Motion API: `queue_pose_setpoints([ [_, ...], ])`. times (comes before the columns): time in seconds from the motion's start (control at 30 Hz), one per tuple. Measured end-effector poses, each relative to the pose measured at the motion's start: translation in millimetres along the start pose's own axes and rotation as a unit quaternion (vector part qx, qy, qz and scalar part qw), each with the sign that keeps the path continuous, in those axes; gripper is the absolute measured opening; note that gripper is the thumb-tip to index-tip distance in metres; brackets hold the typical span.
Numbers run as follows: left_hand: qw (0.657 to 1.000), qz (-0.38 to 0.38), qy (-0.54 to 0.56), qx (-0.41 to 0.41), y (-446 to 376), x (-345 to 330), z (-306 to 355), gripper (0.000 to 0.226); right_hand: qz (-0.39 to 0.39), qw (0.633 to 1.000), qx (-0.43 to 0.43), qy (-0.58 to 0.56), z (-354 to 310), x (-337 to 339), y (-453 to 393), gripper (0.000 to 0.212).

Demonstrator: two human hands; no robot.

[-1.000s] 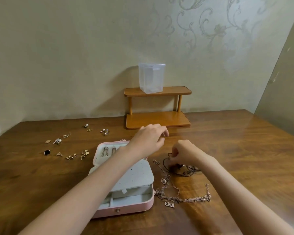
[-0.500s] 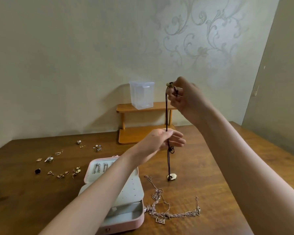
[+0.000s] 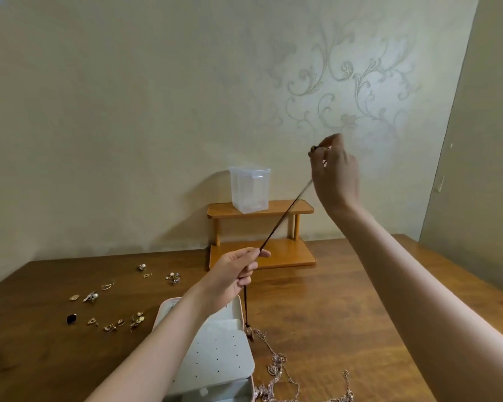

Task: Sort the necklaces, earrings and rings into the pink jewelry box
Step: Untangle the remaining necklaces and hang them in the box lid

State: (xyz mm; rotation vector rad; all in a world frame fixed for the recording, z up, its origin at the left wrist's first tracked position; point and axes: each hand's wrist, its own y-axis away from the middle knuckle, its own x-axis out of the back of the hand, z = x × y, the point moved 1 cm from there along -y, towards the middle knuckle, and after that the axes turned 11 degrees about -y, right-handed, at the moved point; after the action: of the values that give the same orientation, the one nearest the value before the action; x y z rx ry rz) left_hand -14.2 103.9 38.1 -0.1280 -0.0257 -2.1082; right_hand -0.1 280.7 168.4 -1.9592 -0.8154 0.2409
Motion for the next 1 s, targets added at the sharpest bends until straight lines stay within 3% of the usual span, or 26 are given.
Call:
queue_pose_setpoints([
  [0.1,1.000,0.015,-0.011,-0.014,-2.1,1.8,6.4,0.025,-0.003,0.999,-0.005,0.047,0.1,6.0,-5.3,0.018],
  [0.2,0.998,0.031,0.039,-0.039,-3.2,3.0,20.0,0.021,-0.128,0.980,-0.085,0.129,15.5,2.2,-1.5,0.020],
  [0.27,0.996,0.048,0.061,-0.053,-2.2,4.6,29.8,0.019,-0.281,0.928,-0.167,0.175,27.7,0.5,9.6,0.018],
  [0.33,0.994,0.047,0.066,-0.071,-0.7,5.5,39.7,0.019,-0.432,0.846,-0.249,0.188,33.6,0.7,27.8,0.015],
  [0.4,0.993,0.034,0.079,-0.084,0.1,6.0,49.4,0.018,-0.521,0.777,-0.287,0.205,33.8,2.0,45.9,0.012],
  [0.43,0.992,0.030,0.082,-0.087,0.5,6.3,53.9,0.018,-0.539,0.764,-0.285,0.211,34.0,2.3,52.1,0.014],
  [0.47,0.993,0.028,0.079,-0.089,0.9,6.6,57.8,0.017,-0.540,0.768,-0.272,0.209,34.7,1.8,56.0,0.018],
  [0.53,0.993,0.029,0.062,-0.092,2.3,5.5,63.1,0.018,-0.488,0.826,-0.247,0.137,31.3,1.2,58.7,0.026],
  [0.57,0.994,0.030,0.048,-0.093,3.1,4.4,64.6,0.017,-0.451,0.854,-0.253,0.048,25.0,1.7,59.1,0.029],
  [0.6,0.995,0.033,0.029,-0.093,3.8,2.8,65.6,0.017,-0.428,0.857,-0.278,-0.070,16.8,2.3,60.1,0.033],
  [0.67,0.994,0.046,-0.021,-0.094,5.9,0.4,66.4,0.018,-0.432,0.789,-0.329,-0.289,0.1,1.3,62.0,0.041],
  [0.7,0.993,0.056,-0.038,-0.095,6.7,0.2,66.5,0.020,-0.442,0.757,-0.342,-0.339,-4.9,0.1,62.6,0.042],
  [0.77,0.992,0.079,-0.036,-0.094,8.6,2.5,67.7,0.021,-0.465,0.738,-0.340,-0.351,-10.0,-3.0,63.3,0.038],
  [0.87,0.990,0.104,0.010,-0.095,13.4,11.8,70.6,0.022,-0.461,0.761,-0.319,-0.327,-10.4,-6.3,62.9,0.025],
  [1.0,0.984,0.130,0.079,-0.088,20.1,28.1,70.2,0.022,-0.389,0.785,-0.355,-0.325,-2.0,-2.0,57.9,0.023],
])
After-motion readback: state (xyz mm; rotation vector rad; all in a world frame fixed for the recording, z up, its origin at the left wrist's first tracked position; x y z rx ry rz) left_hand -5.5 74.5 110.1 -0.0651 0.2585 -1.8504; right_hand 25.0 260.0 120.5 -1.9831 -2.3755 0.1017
